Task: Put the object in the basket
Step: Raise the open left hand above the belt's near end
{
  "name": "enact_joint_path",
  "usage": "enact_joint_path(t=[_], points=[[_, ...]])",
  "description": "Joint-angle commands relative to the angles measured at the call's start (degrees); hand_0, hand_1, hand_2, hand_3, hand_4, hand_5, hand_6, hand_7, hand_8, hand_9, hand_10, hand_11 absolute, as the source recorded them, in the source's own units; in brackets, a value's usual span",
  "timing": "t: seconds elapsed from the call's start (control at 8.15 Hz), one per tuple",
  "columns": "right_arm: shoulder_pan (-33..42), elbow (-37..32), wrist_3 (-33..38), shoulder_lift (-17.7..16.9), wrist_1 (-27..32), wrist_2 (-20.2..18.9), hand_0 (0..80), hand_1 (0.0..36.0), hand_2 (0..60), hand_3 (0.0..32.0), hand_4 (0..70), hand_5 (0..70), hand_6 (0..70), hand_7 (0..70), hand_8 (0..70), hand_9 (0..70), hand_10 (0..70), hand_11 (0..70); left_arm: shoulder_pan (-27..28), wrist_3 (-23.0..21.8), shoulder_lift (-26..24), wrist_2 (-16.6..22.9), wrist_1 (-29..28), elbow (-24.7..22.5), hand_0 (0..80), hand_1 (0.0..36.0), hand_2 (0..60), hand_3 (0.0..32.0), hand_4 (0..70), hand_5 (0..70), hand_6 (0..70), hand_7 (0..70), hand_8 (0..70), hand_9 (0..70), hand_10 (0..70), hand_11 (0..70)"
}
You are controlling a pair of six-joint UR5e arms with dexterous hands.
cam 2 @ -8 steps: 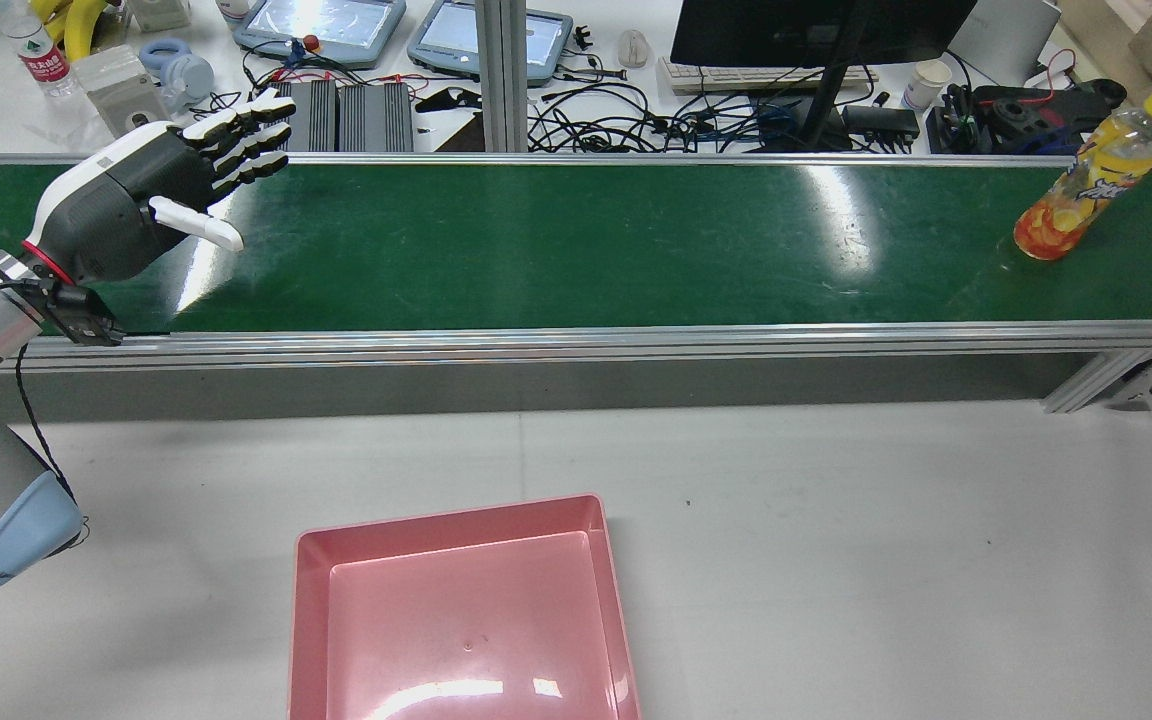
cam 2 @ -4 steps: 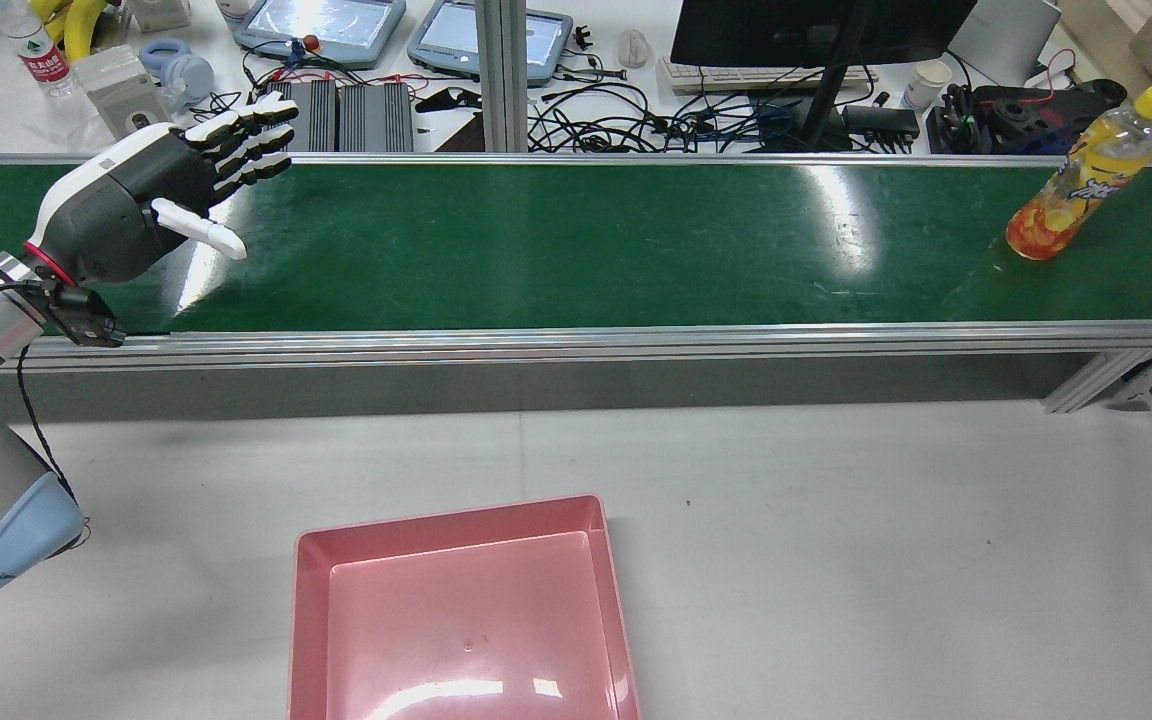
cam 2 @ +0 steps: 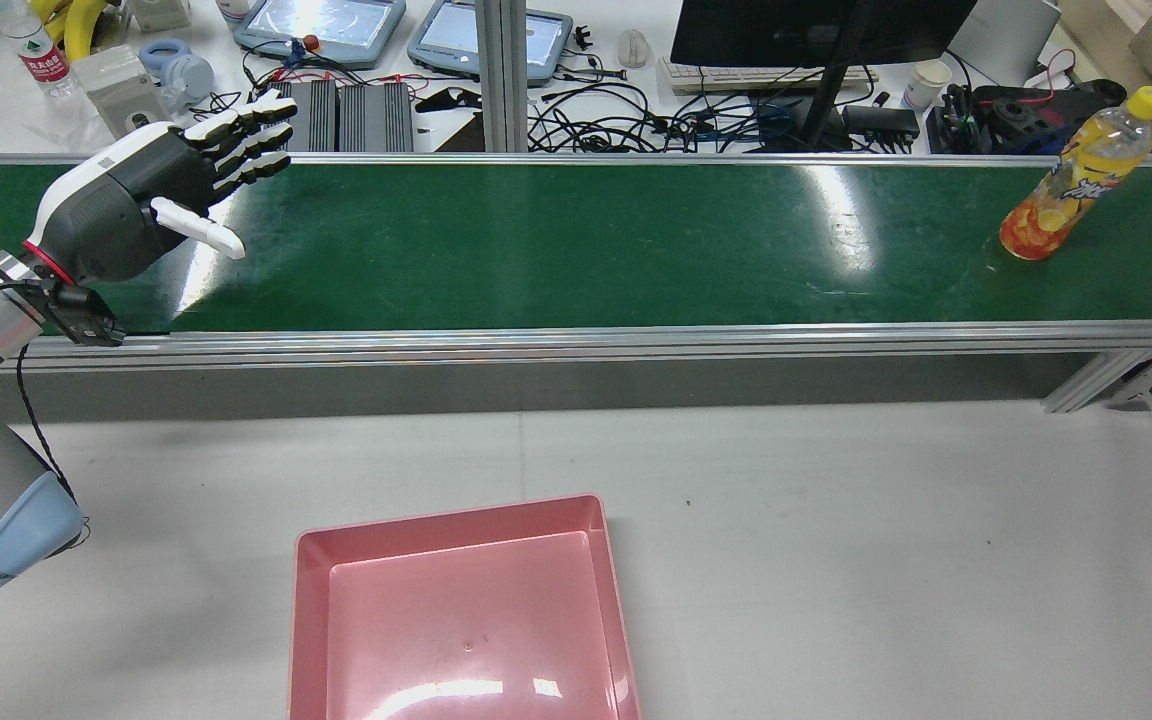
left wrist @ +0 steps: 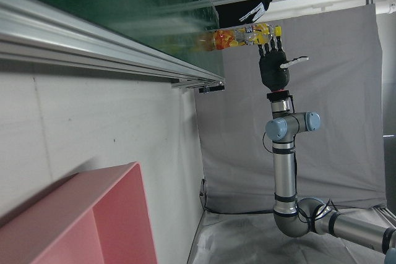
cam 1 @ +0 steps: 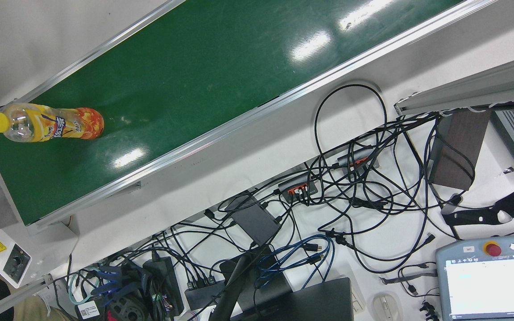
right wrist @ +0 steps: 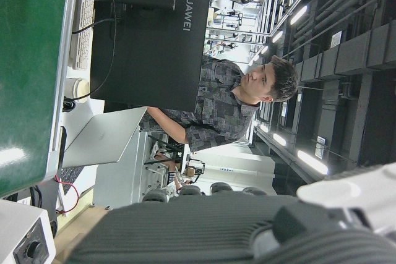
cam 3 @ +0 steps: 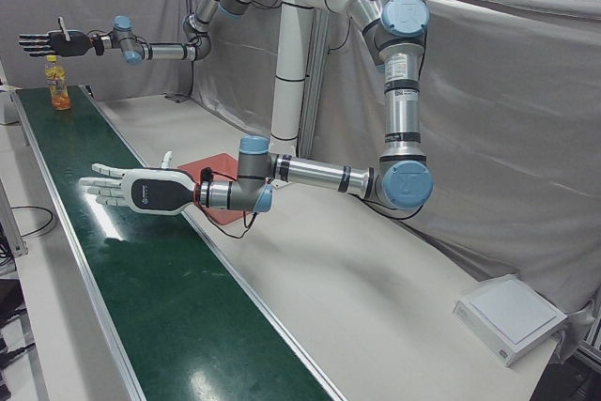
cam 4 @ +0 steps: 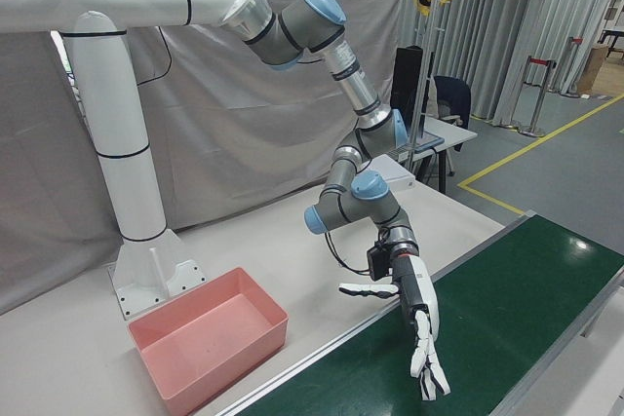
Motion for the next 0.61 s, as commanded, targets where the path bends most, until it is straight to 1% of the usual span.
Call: enact_joint_path(t=[0.0, 0.12, 0.49], points=[[0.0, -0.06, -0.03, 0.01, 0.0, 0.0, 0.0, 0.0, 0.0, 0.0, 0.0, 0.0, 0.0, 0.0, 0.0, 0.0, 0.0, 0.0, -0.23, -0.29, -0.18, 0.0, 0.03, -0.14, 55.8, 12.0, 0.0, 2.8, 12.4, 14.9, 0.9, 0.1, 6.5, 6.8, 6.1, 10.6], [0.0, -0.06, -0.03, 0.01, 0.0, 0.0, 0.0, 0.0, 0.0, 0.0, 0.0, 0.0, 0.0, 0.0, 0.0, 0.0, 0.0, 0.0, -0.49, -0.73, -0.18, 0.09, 0.03, -0.67, 55.9, 11.9, 0.0, 3.4, 12.0, 14.8, 0.6, 0.1, 6.4, 6.6, 5.9, 10.2], [0.0, -0.06, -0.03, 0.01, 0.0, 0.0, 0.0, 0.0, 0.0, 0.0, 0.0, 0.0, 0.0, 0.0, 0.0, 0.0, 0.0, 0.0, 0.12, -0.12, -0.27, 0.09, 0.11, -0.94, 56.5, 12.2, 0.0, 2.6, 12.8, 15.9, 1.2, 0.3, 6.6, 7.0, 6.3, 10.8]])
